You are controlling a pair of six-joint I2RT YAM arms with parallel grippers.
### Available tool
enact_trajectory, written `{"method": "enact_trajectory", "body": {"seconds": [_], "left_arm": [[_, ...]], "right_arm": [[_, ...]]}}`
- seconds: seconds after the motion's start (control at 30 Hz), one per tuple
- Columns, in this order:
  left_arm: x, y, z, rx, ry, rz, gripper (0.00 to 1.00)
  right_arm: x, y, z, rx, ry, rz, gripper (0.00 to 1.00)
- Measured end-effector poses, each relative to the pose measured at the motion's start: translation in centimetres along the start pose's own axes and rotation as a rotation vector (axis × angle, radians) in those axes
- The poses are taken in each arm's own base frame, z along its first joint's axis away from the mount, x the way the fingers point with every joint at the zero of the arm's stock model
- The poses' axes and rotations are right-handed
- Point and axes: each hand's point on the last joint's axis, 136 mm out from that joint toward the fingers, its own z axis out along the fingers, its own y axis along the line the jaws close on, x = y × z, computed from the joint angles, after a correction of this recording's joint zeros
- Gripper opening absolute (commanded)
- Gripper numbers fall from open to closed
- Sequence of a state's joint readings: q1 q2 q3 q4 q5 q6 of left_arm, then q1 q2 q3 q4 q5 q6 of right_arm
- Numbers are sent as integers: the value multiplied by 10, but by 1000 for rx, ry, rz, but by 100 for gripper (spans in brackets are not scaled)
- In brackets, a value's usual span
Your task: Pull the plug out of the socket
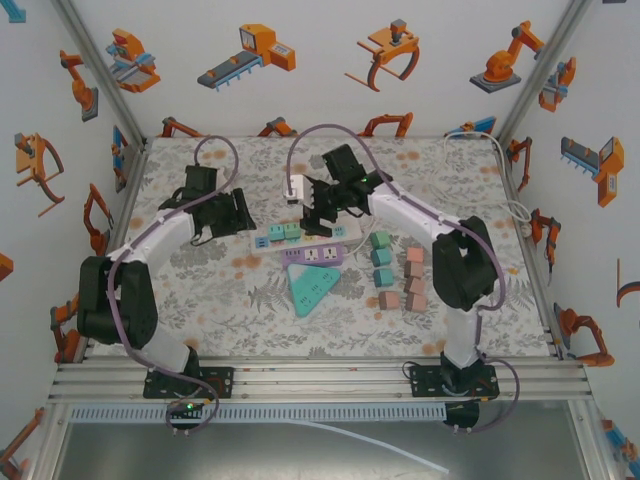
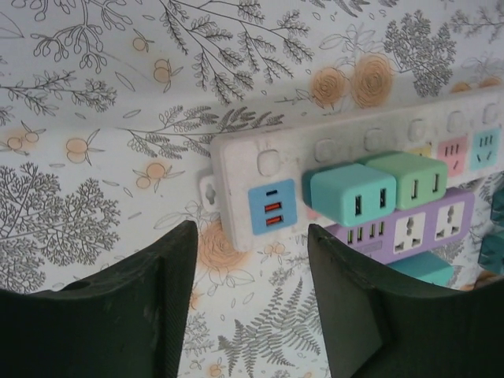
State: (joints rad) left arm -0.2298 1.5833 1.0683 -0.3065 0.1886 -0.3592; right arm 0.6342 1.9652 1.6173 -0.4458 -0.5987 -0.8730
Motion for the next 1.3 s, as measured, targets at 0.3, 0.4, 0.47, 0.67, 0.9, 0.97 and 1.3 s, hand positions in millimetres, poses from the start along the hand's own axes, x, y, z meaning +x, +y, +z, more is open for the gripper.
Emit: {"method": "enact_trajectory", "body": {"seconds": [0.3, 0.4, 0.47, 0.67, 0.9, 0.97, 1.3], "left_arm": [[2, 4, 31, -3, 66, -14, 48], [9, 5, 39, 3, 96, -20, 48], [13, 4, 42, 15, 112, -23, 48], [26, -1, 54, 46, 164, -24, 45], [32, 1, 59, 37, 183, -27, 38], [32, 1, 59, 39, 185, -28, 36], [32, 1, 58, 33, 198, -2, 35]], "right_arm": [[13, 0, 47, -84, 18, -48, 61], [17, 2, 60, -105, 21, -52, 57], [21, 5, 66, -118, 28, -49, 53], [24, 13, 70, -153, 24, -35, 43], [22, 11, 70, -150, 18, -34, 36], [22, 11, 70, -150, 18, -31, 34], [21, 9, 69, -149, 18, 15, 22]]}}
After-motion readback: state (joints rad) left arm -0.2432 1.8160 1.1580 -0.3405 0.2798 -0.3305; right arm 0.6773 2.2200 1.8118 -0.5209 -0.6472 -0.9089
